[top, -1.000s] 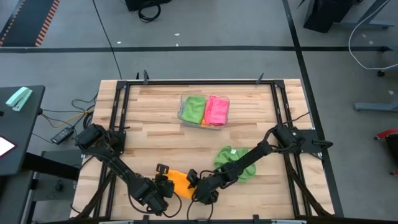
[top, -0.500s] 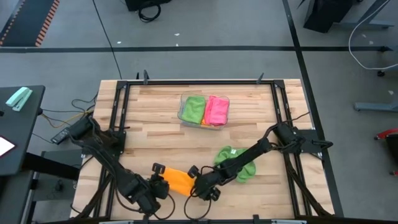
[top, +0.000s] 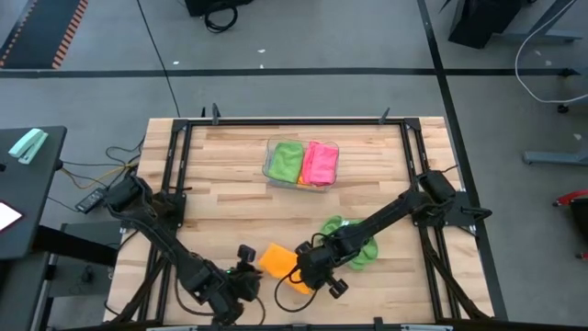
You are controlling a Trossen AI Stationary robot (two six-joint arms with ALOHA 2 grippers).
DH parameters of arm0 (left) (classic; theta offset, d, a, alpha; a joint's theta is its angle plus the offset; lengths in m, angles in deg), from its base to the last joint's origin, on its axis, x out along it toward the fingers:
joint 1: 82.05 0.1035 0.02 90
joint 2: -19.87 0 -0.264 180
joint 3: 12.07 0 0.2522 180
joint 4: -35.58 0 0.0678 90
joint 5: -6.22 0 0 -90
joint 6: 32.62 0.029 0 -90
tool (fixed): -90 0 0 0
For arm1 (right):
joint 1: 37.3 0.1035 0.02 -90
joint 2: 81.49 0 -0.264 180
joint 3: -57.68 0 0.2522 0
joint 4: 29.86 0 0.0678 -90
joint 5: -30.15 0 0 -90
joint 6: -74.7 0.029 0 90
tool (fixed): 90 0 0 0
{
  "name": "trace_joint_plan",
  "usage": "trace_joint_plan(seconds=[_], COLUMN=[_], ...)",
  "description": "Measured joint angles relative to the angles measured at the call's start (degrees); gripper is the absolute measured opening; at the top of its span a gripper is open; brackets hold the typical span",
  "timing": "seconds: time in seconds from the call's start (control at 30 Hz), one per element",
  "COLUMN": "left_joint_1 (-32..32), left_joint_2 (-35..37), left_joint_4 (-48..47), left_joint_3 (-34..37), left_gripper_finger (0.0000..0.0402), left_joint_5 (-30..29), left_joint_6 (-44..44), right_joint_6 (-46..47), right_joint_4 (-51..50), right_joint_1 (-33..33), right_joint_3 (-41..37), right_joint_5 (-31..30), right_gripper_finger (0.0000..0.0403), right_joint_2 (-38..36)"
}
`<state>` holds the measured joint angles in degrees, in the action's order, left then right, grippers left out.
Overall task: Fold microfiber towels
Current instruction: Fold the yellow microfiber cloth
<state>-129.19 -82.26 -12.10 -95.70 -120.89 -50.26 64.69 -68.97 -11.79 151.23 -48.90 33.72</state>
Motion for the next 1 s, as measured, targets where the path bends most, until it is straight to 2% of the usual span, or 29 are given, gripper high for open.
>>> trace_joint_plan(seconds=[0.13, 0.23, 0.4, 0.57, 0.67, 0.8, 1.0], left_joint_1=[2.79, 5.13, 8.21, 9.24, 9.47, 9.74, 8.98], left_joint_2=[-1.81, -4.27, -8.58, -11.85, -14.04, -16.56, -14.83], left_joint_4=[6.43, 10.88, 20.98, 26.64, 28.26, 28.23, 27.63], left_joint_3=[0.0, -0.01, -0.02, 0.0, -0.09, -0.05, 0.02], left_gripper_finger=[0.0072, 0.0071, 0.0065, 0.0066, 0.0064, 0.0057, 0.0042], left_joint_5=[-3.25, -3.28, -3.12, -1.24, 1.09, 1.32, 0.09], left_joint_6=[0.97, 0.85, -0.65, -1.56, -2.26, -3.6, 0.39], right_joint_6=[3.82, 6.9, 8.06, 9.04, 10.25, 10.61, 10.87], right_joint_4=[-1.04, -1.14, -0.86, -3.4, -3.61, -3.31, -3.27], right_joint_1=[0.18, 0.16, 0.51, 1.17, 1.25, 1.25, 1.32], right_joint_3=[0.0, 0.54, 1.78, 2.6, 2.58, 2.58, 2.58], right_joint_5=[5.31, 5.68, -0.21, -4.39, -4.95, -5.18, -5.12], right_gripper_finger=[0.0009, 0.0009, 0.0009, 0.0008, 0.0008, 0.0008, 0.0008], right_joint_2=[0.01, -0.05, -0.19, -0.23, -0.23, -0.23, -0.23])
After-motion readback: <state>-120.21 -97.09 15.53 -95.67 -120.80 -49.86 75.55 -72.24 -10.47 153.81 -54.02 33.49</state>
